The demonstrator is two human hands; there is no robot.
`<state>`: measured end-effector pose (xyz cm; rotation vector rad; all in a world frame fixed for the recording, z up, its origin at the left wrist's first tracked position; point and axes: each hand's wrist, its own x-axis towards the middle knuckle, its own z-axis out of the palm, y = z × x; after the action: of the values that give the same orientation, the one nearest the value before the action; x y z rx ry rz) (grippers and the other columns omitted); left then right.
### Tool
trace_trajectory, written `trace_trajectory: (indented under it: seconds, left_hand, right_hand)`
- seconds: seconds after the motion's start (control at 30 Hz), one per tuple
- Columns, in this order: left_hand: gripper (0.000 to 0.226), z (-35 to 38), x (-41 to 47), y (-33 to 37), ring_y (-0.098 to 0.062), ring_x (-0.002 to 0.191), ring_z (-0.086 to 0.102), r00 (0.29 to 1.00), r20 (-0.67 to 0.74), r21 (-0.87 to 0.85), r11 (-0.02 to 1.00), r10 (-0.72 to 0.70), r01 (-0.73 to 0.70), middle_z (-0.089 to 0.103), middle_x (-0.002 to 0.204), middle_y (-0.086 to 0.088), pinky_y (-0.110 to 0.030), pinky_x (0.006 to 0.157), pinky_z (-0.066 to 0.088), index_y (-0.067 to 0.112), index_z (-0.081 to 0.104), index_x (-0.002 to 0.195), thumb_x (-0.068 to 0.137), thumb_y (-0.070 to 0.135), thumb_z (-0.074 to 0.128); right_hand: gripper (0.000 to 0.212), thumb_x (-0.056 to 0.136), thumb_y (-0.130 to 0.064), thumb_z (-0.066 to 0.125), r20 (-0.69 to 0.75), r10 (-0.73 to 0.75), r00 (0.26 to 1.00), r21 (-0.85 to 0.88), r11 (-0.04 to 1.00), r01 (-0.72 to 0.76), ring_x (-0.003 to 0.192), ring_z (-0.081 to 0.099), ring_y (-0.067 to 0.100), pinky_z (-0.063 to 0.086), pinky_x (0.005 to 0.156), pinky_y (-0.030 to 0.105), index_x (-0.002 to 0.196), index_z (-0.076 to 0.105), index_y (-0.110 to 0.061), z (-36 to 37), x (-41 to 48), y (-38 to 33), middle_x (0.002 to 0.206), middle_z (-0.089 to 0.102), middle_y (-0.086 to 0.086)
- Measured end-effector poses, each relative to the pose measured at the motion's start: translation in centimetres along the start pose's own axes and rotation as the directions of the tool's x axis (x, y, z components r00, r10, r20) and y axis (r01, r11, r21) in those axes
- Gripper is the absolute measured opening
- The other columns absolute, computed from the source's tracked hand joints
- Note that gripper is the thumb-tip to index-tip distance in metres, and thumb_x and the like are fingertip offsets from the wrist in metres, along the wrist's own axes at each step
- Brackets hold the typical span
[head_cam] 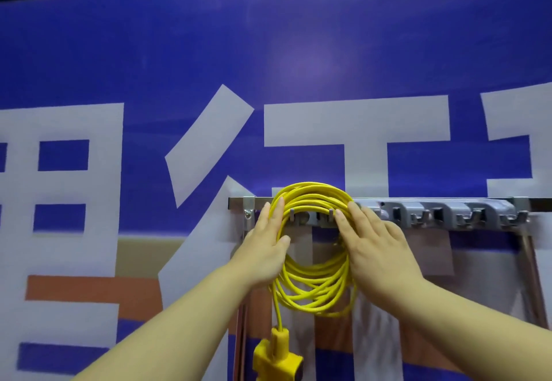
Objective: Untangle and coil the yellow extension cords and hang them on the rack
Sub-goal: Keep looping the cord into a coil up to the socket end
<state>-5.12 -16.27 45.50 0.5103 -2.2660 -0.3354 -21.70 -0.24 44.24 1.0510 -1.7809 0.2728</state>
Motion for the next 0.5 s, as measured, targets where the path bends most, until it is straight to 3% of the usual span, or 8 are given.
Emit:
trace_trajectory:
  seconds: [0.13, 0.3, 0.5]
  left_hand:
    - [0.075, -0.1, -3.5, 0.5, -0.025, 0.155, 0.006, 0.998, -0.02, 0.045, 0.997, -0.062, 0.062, -0.007, 0.169, 0.007, -0.044, 0.124, 0.017, 0.038, -0.009, 0.158, 0.104, 0.038, 0.042]
    - [0.08, 1.4, -10.6, 1.9, -0.019, 0.153, 0.014, 0.992, -0.033, 0.009, 0.992, -0.122, 0.122, 0.009, 0.167, 0.009, -0.038, 0.119, 0.026, 0.038, 0.003, 0.16, 0.099, 0.042, 0.055]
    - [0.079, 6.2, -19.9, 2.7, -0.019, 0.15, 0.02, 0.99, 0.065, 0.055, 0.991, -0.122, 0.119, 0.014, 0.162, 0.01, -0.045, 0.117, 0.033, 0.042, 0.012, 0.158, 0.094, 0.042, 0.058]
  right_hand:
    - [0.063, 0.077, -0.026, 0.057, 0.086, -0.046, 0.995, 0.03, 0.999, 0.043, 0.133, 0.051, 0.037, 0.048, 0.1, 0.051, 0.138, 0.057, -0.011, -1.9, -1.7, -0.9, 0.148, 0.049, 0.018]
    - [0.054, 0.076, -0.038, 0.053, 0.24, -0.079, 0.968, 0.228, 0.973, 0.022, 0.132, 0.048, 0.036, 0.048, 0.102, 0.046, 0.126, 0.064, -0.02, -4.2, -7.9, -1.5, 0.147, 0.048, 0.017]
    - [0.068, 0.089, -0.051, 0.052, 0.56, -0.086, 0.824, 0.307, 0.945, -0.109, 0.15, 0.021, 0.026, 0.031, 0.117, 0.039, 0.151, 0.035, -0.03, -1.7, -18.8, -1.3, 0.166, 0.013, 0.009]
